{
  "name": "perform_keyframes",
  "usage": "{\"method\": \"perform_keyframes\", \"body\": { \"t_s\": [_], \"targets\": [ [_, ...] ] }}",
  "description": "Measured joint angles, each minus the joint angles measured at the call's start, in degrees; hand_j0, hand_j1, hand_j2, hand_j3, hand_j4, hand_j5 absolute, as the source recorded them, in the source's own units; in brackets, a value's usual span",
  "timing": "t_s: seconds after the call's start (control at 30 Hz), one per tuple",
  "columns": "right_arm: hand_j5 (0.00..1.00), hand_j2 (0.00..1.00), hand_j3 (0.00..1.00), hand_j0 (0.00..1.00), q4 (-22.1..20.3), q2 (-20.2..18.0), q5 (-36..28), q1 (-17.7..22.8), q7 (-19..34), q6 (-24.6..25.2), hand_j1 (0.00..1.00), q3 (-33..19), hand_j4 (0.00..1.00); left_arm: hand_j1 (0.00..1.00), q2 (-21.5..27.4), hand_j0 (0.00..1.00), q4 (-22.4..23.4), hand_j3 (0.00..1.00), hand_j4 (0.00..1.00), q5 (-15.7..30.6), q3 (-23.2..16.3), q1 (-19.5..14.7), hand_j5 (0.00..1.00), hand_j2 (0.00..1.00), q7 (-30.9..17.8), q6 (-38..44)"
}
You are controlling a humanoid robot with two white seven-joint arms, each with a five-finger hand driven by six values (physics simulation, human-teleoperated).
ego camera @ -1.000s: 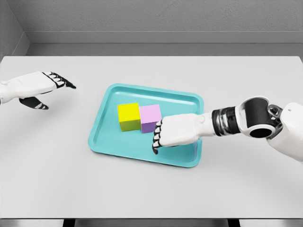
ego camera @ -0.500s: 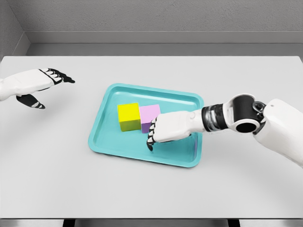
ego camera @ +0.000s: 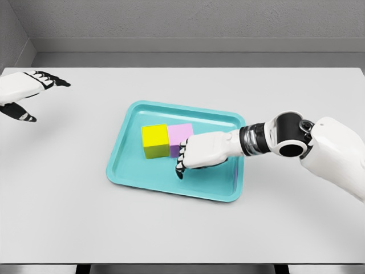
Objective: Push two cubes
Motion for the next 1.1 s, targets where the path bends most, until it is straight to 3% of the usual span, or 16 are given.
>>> {"method": "perform_keyframes", "body": {
  "t_s": [0.27, 0.53, 0.63, 0.77, 0.8, 0.83, 1.0, 1.1],
  "targets": [
    [0.61, 0.61, 0.61, 0.61, 0.35, 0.35, 0.39, 0.18, -0.01, 0.02, 0.61, 0.07, 0.61, 1.0, 0.02, 1.0, 0.5, 1.0, 1.0, 0.15, 0.12, -0.09, 1.0, 1.0, 0.0, 0.0],
    [0.61, 0.61, 0.61, 0.61, -5.2, -3.28, 0.2, 0.53, 0.01, -0.03, 0.61, -0.09, 0.61, 1.0, -0.04, 1.0, 0.51, 1.0, 1.0, 0.22, 0.12, 0.0, 1.0, 1.0, 0.0, -0.01],
    [0.62, 0.62, 0.62, 0.62, -8.71, -7.47, -0.63, 0.53, 0.01, -0.03, 0.62, -0.88, 0.62, 1.0, -0.05, 1.0, 0.48, 1.0, 1.0, 0.27, 0.12, 0.0, 1.0, 1.0, 0.0, -0.01],
    [0.67, 0.67, 0.67, 0.67, -11.54, -17.3, -6.72, 0.97, 0.01, -0.05, 0.67, -6.89, 0.67, 1.0, -0.02, 1.0, 0.5, 1.0, 1.0, 0.64, 0.53, 0.18, 1.0, 1.0, 0.03, -0.01],
    [0.89, 0.89, 0.89, 0.89, -11.79, -20.12, -8.99, 1.67, 0.01, -0.05, 0.89, -8.81, 0.89, 1.0, -0.01, 1.0, 0.51, 1.0, 1.0, 0.85, 0.59, 0.26, 1.0, 1.0, 0.04, -0.01],
    [1.0, 1.0, 1.0, 1.0, -11.85, -22.7, -11.4, 2.37, 0.02, -0.06, 1.0, -10.63, 1.0, 1.0, 0.01, 1.0, 0.52, 1.0, 1.0, 0.96, 0.61, 0.26, 1.0, 1.0, 0.04, 0.0],
    [1.0, 1.0, 1.0, 1.0, -8.0, -31.91, -21.24, 5.63, 0.02, -0.05, 1.0, -15.55, 1.0, 1.0, 0.25, 1.0, 0.6, 1.0, 1.0, 1.13, 0.7, 0.26, 1.0, 1.0, 0.01, -0.01],
    [1.0, 1.0, 1.0, 1.0, -5.32, -34.25, -24.15, 5.98, 0.02, -0.05, 1.0, -16.26, 1.0, 1.0, 0.39, 1.0, 0.62, 1.0, 1.0, 1.18, 0.73, 0.26, 1.0, 1.0, 0.0, -0.01]
  ]
}}
